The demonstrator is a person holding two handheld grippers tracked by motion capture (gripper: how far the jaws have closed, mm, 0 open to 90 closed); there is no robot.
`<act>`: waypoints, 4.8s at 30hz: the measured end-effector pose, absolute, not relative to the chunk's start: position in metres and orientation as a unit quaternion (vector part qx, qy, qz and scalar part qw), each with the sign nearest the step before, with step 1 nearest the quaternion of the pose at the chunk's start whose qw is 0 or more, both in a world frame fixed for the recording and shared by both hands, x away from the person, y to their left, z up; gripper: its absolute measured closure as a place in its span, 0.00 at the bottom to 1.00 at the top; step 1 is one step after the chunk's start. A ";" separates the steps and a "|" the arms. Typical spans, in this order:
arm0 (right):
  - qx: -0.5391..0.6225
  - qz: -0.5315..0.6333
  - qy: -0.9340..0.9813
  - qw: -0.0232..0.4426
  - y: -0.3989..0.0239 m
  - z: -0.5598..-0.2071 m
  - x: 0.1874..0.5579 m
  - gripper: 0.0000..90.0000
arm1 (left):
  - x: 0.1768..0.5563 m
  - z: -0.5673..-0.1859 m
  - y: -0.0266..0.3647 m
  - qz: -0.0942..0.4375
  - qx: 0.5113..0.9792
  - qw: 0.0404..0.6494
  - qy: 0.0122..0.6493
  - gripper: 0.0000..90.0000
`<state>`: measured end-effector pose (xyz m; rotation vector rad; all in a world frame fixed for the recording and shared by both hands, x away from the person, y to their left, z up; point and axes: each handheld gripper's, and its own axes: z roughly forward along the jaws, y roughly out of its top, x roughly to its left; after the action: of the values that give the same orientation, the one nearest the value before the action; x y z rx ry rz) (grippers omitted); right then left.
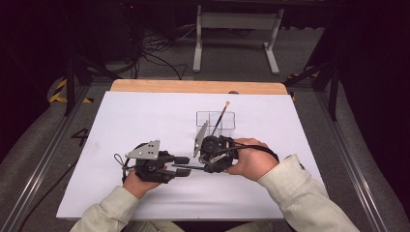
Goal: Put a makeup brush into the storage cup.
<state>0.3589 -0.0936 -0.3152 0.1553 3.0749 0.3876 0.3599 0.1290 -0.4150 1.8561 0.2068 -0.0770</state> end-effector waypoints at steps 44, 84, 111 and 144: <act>-0.002 0.140 0.990 0.021 -0.099 -0.318 0.358 0.87 | 0.357 -0.415 0.126 -0.043 0.813 0.577 0.059 0.93; 0.167 0.488 0.839 0.173 -0.189 -0.301 0.359 0.00 | 0.350 -0.404 0.142 0.066 0.765 0.625 0.138 0.93; 0.200 0.561 0.782 0.182 -0.211 -0.344 0.350 0.00 | 0.352 -0.402 0.147 0.074 0.746 0.645 0.144 0.93; 0.152 0.587 0.793 0.063 -0.175 -0.390 0.359 0.59 | 0.350 -0.403 0.141 0.051 0.739 0.660 0.124 0.93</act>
<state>0.3588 -0.1749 -0.3903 0.4607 2.3952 1.7743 0.3495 0.1414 -0.4027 1.6732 0.2804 0.1161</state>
